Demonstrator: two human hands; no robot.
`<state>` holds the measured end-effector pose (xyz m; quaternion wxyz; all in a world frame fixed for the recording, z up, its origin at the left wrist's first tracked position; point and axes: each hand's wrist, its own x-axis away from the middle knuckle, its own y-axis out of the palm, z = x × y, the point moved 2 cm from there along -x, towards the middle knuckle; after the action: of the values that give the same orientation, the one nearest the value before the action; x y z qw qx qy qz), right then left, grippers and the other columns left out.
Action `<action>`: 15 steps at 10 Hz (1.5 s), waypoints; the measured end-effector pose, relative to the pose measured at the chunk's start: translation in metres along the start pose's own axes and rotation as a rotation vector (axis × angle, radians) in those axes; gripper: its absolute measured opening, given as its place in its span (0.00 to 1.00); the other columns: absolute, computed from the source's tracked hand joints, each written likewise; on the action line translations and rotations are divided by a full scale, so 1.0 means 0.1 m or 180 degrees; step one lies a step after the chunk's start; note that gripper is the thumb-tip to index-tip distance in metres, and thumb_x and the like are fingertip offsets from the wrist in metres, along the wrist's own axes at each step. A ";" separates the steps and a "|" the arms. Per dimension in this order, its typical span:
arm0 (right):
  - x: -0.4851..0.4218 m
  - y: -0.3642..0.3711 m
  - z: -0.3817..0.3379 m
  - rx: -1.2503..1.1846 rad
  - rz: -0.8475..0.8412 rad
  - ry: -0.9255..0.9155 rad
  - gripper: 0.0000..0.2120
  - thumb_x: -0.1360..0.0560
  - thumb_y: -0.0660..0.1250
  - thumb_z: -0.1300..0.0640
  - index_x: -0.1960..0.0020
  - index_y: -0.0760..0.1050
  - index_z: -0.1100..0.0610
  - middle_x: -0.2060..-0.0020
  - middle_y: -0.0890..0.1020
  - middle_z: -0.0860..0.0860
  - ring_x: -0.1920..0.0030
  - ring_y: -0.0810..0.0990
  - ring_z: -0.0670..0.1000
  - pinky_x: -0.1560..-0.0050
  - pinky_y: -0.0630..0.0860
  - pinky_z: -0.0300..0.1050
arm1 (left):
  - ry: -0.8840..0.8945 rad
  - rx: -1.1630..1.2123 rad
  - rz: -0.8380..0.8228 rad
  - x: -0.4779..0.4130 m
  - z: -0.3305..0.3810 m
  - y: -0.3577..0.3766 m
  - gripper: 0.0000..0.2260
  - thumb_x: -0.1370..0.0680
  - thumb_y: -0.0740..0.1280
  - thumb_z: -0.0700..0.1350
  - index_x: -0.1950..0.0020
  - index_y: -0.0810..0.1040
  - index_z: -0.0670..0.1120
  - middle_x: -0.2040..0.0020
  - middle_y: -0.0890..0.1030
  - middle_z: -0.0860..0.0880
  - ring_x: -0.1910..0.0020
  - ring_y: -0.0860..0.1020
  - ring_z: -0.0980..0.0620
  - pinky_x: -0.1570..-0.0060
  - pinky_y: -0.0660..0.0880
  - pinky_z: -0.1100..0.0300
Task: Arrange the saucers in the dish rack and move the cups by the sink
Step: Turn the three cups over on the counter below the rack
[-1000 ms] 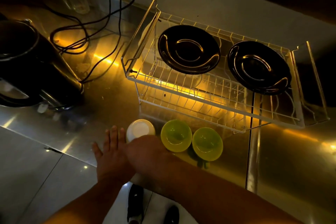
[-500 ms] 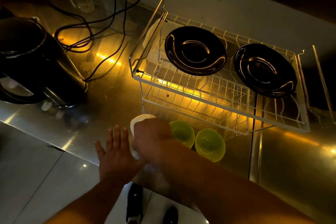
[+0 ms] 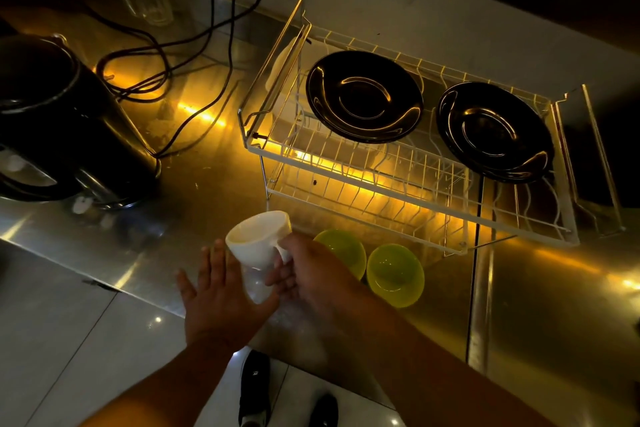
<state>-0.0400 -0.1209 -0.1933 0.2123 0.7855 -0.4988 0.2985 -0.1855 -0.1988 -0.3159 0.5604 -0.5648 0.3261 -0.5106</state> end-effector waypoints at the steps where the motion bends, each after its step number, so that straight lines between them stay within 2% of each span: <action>1: 0.00 0.08 0.16 -0.0381 0.0244 -0.0056 0.21 0.27 0.60 0.39 0.65 0.76 0.55 0.63 0.85 0.63 0.68 0.81 0.53 0.61 0.76 0.48 | 0.0011 -0.0014 -0.0007 0.00 0.01 0.00 0.56 0.32 0.47 0.82 0.16 0.54 0.44 0.15 0.54 0.42 0.16 0.48 0.41 0.24 0.43 0.30; 2: 0.00 0.18 0.29 -0.0526 0.0241 -0.0012 0.20 0.25 0.60 0.40 0.62 0.77 0.56 0.59 0.85 0.64 0.65 0.81 0.54 0.61 0.76 0.48 | 0.0054 -0.0011 -0.0002 0.01 0.00 0.00 0.53 0.30 0.50 0.79 0.16 0.54 0.44 0.15 0.52 0.42 0.16 0.47 0.41 0.24 0.44 0.29; 3: -0.05 0.33 0.45 -0.0524 0.0321 -0.0061 0.18 0.24 0.58 0.43 0.59 0.79 0.54 0.57 0.86 0.60 0.60 0.84 0.54 0.57 0.78 0.49 | 0.0080 -0.0161 -0.0080 0.02 -0.03 0.03 0.49 0.29 0.47 0.75 0.16 0.52 0.45 0.15 0.47 0.42 0.17 0.41 0.41 0.24 0.42 0.29; 4: -0.11 0.39 0.52 -0.0324 0.0325 -0.0181 0.19 0.25 0.57 0.43 0.53 0.79 0.56 0.48 0.84 0.63 0.49 0.83 0.61 0.46 0.80 0.57 | 0.0142 -0.0267 -0.0125 0.03 -0.03 0.03 0.45 0.27 0.46 0.72 0.16 0.56 0.47 0.15 0.46 0.41 0.17 0.40 0.40 0.24 0.40 0.29; 5: -0.19 0.46 0.58 -0.0157 0.0223 -0.0253 0.20 0.23 0.54 0.42 0.46 0.76 0.54 0.41 0.81 0.61 0.40 0.79 0.61 0.38 0.76 0.60 | 0.0226 -0.0257 -0.0107 0.04 -0.04 0.05 0.43 0.28 0.50 0.69 0.18 0.62 0.47 0.15 0.50 0.41 0.17 0.44 0.38 0.25 0.41 0.28; 6: -0.25 0.48 0.60 -0.0520 0.0290 0.0011 0.18 0.21 0.54 0.45 0.48 0.78 0.55 0.51 0.87 0.54 0.47 0.85 0.54 0.50 0.81 0.52 | 0.0198 -0.0273 -0.0108 0.03 -0.04 0.04 0.43 0.29 0.50 0.67 0.18 0.62 0.46 0.15 0.51 0.41 0.17 0.44 0.39 0.25 0.42 0.28; 7: -0.29 0.49 0.65 -0.0988 0.0175 0.0428 0.15 0.19 0.54 0.49 0.53 0.78 0.51 0.62 0.88 0.44 0.58 0.86 0.44 0.64 0.79 0.38 | 0.0126 -0.0176 -0.0090 0.03 -0.02 0.03 0.43 0.28 0.51 0.64 0.17 0.58 0.44 0.16 0.53 0.40 0.17 0.48 0.38 0.25 0.47 0.26; 8: -0.30 0.48 0.68 -0.1028 0.0167 0.0381 0.12 0.20 0.57 0.51 0.53 0.78 0.54 0.59 0.87 0.47 0.59 0.86 0.45 0.61 0.80 0.40 | 0.0126 -0.0173 -0.0100 0.02 -0.03 0.06 0.44 0.28 0.52 0.65 0.17 0.54 0.43 0.16 0.52 0.40 0.17 0.47 0.38 0.25 0.47 0.26; 9: -0.29 0.45 0.70 -0.1108 0.0221 0.0182 0.09 0.24 0.60 0.52 0.54 0.78 0.54 0.59 0.83 0.52 0.59 0.83 0.49 0.56 0.80 0.46 | 0.0135 -0.0240 -0.0155 0.02 -0.04 0.07 0.45 0.28 0.50 0.67 0.16 0.50 0.44 0.15 0.47 0.41 0.16 0.43 0.40 0.24 0.40 0.29; 10: -0.30 0.44 0.73 -0.1088 0.0262 0.0204 0.11 0.23 0.60 0.53 0.51 0.78 0.56 0.60 0.83 0.51 0.61 0.83 0.48 0.59 0.80 0.45 | 0.0096 -0.0274 -0.0126 0.02 -0.03 0.06 0.44 0.27 0.50 0.67 0.16 0.50 0.44 0.15 0.47 0.41 0.16 0.43 0.40 0.24 0.39 0.30; 11: -0.30 0.43 0.75 -0.1068 0.0200 0.0382 0.12 0.21 0.59 0.54 0.45 0.77 0.58 0.57 0.83 0.52 0.60 0.83 0.47 0.60 0.80 0.43 | 0.0069 -0.0117 -0.0042 0.03 -0.04 0.07 0.42 0.25 0.49 0.66 0.16 0.50 0.44 0.15 0.48 0.41 0.16 0.44 0.40 0.24 0.41 0.30; 12: -0.30 0.43 0.73 -0.0772 0.0074 0.0494 0.10 0.19 0.57 0.57 0.44 0.76 0.57 0.49 0.84 0.54 0.51 0.84 0.46 0.52 0.81 0.43 | 0.0088 -0.0155 -0.0002 0.03 -0.05 0.08 0.41 0.24 0.48 0.65 0.16 0.50 0.44 0.15 0.48 0.41 0.16 0.44 0.40 0.24 0.42 0.29; 13: -0.30 0.43 0.73 -0.0664 0.0052 0.0588 0.11 0.17 0.55 0.57 0.51 0.76 0.52 0.50 0.84 0.51 0.50 0.84 0.43 0.51 0.81 0.42 | 0.0086 -0.0169 0.0036 0.02 -0.04 0.09 0.41 0.24 0.52 0.65 0.16 0.50 0.44 0.15 0.48 0.41 0.17 0.46 0.39 0.24 0.44 0.28; 14: -0.32 0.41 0.76 -0.0649 0.0081 0.0582 0.11 0.17 0.55 0.57 0.53 0.75 0.50 0.52 0.84 0.49 0.52 0.85 0.44 0.51 0.81 0.43 | 0.0115 -0.0148 -0.0010 0.01 -0.04 0.09 0.44 0.26 0.56 0.65 0.16 0.50 0.43 0.15 0.49 0.40 0.17 0.47 0.38 0.24 0.45 0.28; 15: -0.32 0.38 0.78 -0.0798 0.0248 0.0552 0.11 0.21 0.59 0.51 0.56 0.79 0.50 0.52 0.85 0.50 0.54 0.86 0.49 0.49 0.82 0.54 | 0.0162 -0.0205 -0.0010 0.01 -0.06 0.10 0.48 0.29 0.58 0.68 0.16 0.50 0.43 0.15 0.50 0.40 0.17 0.48 0.38 0.25 0.46 0.28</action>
<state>-0.0648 -0.1647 -0.2713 0.3392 0.7042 -0.5421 0.3086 -0.1886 -0.2027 -0.3258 0.5326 -0.5699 0.3556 -0.5148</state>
